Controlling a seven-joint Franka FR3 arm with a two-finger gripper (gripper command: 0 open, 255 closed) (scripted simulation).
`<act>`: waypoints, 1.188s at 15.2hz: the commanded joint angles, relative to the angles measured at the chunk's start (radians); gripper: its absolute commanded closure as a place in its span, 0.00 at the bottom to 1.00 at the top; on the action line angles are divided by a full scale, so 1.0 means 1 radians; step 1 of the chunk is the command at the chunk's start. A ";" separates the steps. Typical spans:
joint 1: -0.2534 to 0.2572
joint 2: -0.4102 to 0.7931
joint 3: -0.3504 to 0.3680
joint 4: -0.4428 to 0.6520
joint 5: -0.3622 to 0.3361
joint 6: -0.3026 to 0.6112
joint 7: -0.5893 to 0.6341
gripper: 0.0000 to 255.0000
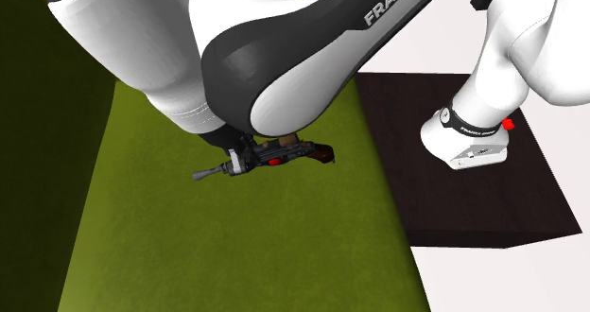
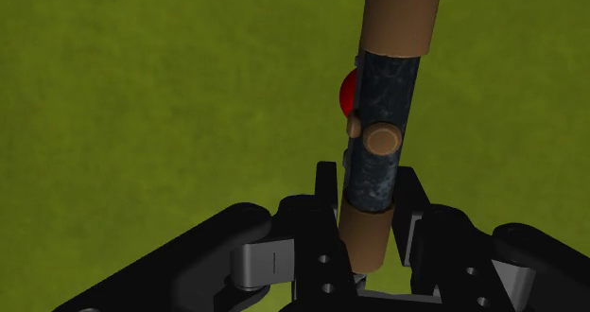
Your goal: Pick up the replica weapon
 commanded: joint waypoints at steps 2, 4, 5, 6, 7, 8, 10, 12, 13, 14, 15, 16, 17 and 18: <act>0.000 0.000 -0.001 -0.001 0.000 0.000 0.000 1.00; 0.000 0.000 0.000 -0.001 0.000 0.000 0.000 1.00; -0.001 -0.003 0.000 -0.004 0.000 0.000 0.000 1.00; -0.001 -0.010 0.000 0.002 0.002 -0.012 -0.002 1.00; -0.001 -0.016 0.000 0.009 0.004 -0.024 -0.004 1.00; -0.001 -0.021 0.000 0.016 0.006 -0.037 -0.005 1.00; -0.002 -0.032 0.001 0.030 0.009 -0.061 -0.008 1.00; -0.002 -0.042 0.001 0.045 0.012 -0.086 -0.010 1.00; -0.002 -0.047 0.001 0.053 0.013 -0.099 -0.012 1.00; -0.003 -0.052 0.001 0.061 0.014 -0.111 -0.013 1.00; -0.003 -0.056 0.002 0.069 0.016 -0.124 -0.014 1.00; -0.003 -0.060 0.002 0.078 0.017 -0.137 -0.015 1.00; -0.003 -0.064 0.002 0.087 0.018 -0.149 -0.016 1.00; -0.003 -0.068 0.002 0.096 0.019 -0.162 -0.017 1.00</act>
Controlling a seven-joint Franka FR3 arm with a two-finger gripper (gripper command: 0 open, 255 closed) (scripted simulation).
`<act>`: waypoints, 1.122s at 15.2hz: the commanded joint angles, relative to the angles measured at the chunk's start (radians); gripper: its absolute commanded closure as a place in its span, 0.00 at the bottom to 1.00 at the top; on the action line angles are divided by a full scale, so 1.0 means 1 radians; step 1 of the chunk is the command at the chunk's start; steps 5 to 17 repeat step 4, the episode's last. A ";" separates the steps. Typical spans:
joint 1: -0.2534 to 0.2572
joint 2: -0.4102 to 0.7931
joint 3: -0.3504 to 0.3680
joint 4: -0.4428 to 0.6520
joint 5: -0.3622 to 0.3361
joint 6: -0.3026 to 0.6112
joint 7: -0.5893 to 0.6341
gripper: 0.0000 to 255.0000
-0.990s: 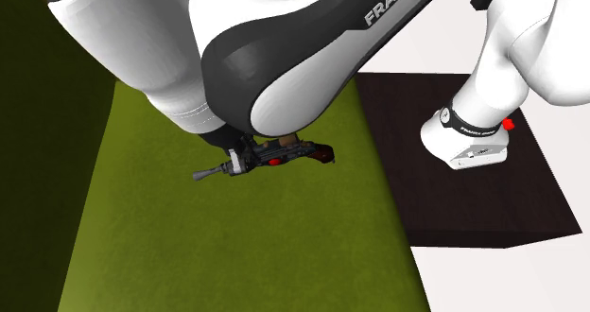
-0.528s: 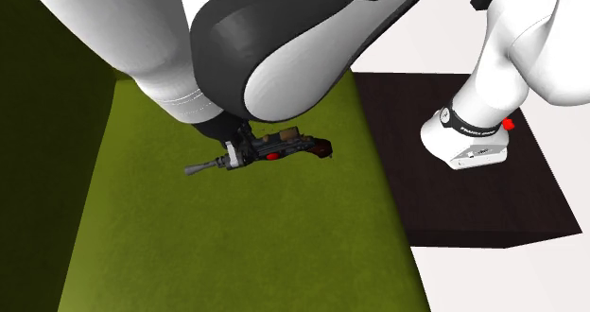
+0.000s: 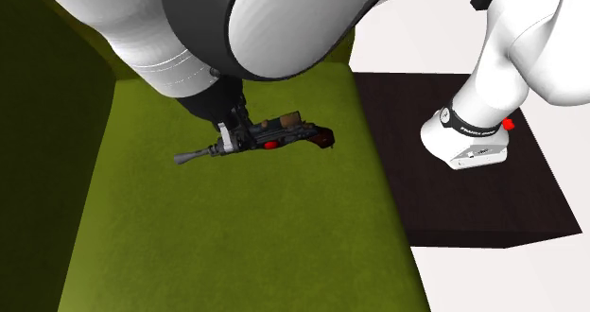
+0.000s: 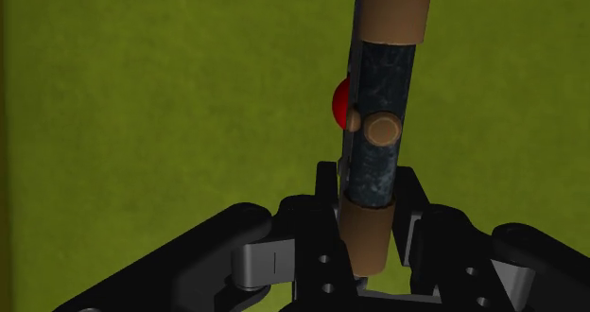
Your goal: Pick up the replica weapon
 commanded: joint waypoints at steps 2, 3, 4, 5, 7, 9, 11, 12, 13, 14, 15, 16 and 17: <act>0.000 -0.009 0.001 0.029 0.003 -0.038 -0.002 1.00; 0.000 -0.009 0.001 0.031 0.003 -0.040 -0.002 1.00; 0.000 -0.009 0.001 0.031 0.003 -0.040 -0.002 1.00; 0.000 -0.009 0.001 0.031 0.003 -0.040 -0.002 1.00; 0.000 -0.009 0.001 0.031 0.003 -0.040 -0.002 1.00; 0.000 -0.009 0.001 0.031 0.003 -0.040 -0.002 1.00; 0.000 -0.009 0.001 0.031 0.003 -0.040 -0.002 1.00; 0.000 -0.009 0.001 0.031 0.003 -0.040 -0.002 1.00; 0.000 -0.009 0.001 0.031 0.003 -0.040 -0.002 1.00; 0.000 -0.009 0.001 0.031 0.003 -0.040 -0.002 1.00; 0.000 -0.009 0.001 0.031 0.003 -0.040 -0.002 1.00; 0.000 -0.009 0.001 0.031 0.003 -0.040 -0.002 1.00; 0.000 -0.009 0.001 0.031 0.003 -0.040 -0.002 1.00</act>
